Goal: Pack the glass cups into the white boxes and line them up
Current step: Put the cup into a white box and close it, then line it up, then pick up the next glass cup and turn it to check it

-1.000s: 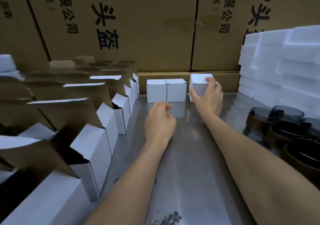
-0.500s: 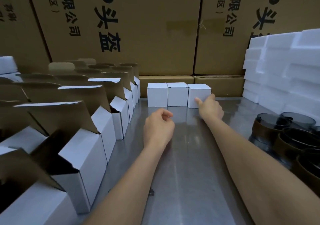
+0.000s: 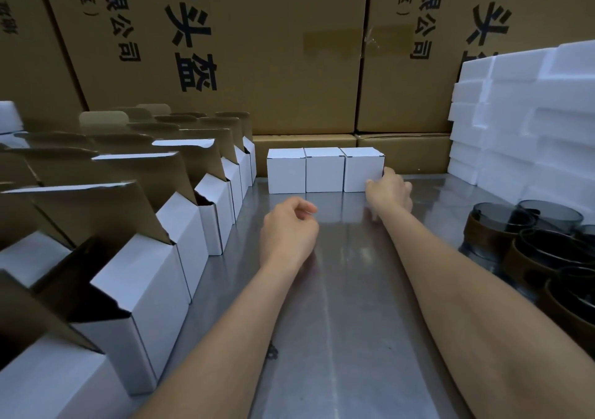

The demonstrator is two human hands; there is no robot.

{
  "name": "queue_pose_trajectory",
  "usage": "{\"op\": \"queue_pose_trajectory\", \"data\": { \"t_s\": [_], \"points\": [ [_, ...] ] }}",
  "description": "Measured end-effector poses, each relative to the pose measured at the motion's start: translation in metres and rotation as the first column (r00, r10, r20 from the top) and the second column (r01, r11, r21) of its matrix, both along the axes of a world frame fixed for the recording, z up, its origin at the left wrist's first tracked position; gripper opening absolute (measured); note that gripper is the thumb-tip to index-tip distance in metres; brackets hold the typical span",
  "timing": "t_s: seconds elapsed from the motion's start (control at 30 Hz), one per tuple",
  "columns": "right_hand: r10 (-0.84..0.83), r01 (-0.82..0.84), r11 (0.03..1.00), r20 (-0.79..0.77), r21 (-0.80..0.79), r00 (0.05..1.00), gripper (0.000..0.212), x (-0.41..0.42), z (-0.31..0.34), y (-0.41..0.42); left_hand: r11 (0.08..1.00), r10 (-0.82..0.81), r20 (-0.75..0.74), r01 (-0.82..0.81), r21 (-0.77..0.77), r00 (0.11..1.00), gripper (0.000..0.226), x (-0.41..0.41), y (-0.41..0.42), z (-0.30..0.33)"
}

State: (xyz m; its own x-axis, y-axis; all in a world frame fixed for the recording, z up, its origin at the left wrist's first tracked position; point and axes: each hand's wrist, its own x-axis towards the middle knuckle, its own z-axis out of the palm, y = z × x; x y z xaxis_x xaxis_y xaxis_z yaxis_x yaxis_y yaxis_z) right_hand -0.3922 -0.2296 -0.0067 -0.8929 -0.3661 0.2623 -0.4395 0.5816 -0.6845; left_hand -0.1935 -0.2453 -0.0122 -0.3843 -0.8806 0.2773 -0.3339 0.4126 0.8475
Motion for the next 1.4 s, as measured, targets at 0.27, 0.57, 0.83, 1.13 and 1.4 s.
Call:
{"op": "queue_pose_trajectory", "data": {
  "t_s": [0.27,0.57,0.83,1.13,1.4],
  "points": [
    [0.045,-0.042,0.992,-0.020,0.118,0.999,0.042,0.000,0.000,0.000,1.000,-0.008,0.015,0.008,-0.020,1.000,0.028,-0.001,-0.003,-0.001],
    [0.070,-0.065,0.981,-0.021,0.181,0.997,0.055,0.000,-0.002,-0.002,1.000,-0.010,0.010,0.010,-0.003,1.000,0.027,-0.004,-0.005,-0.003],
    [0.040,-0.034,0.992,0.053,-0.124,0.998,0.039,0.007,0.000,0.012,1.000,-0.021,-0.010,0.021,0.018,1.000,0.027,-0.005,-0.008,-0.005],
    [-0.010,0.035,0.967,0.100,-0.252,0.995,0.028,0.055,0.000,0.066,0.999,-0.049,0.084,0.050,-0.009,0.995,0.018,0.009,0.012,0.006],
    [-0.086,0.107,0.990,-0.203,0.094,0.975,0.037,0.108,0.003,0.122,0.898,-0.051,0.471,0.246,-0.364,0.881,0.025,0.045,0.081,0.003]
  ]
}}
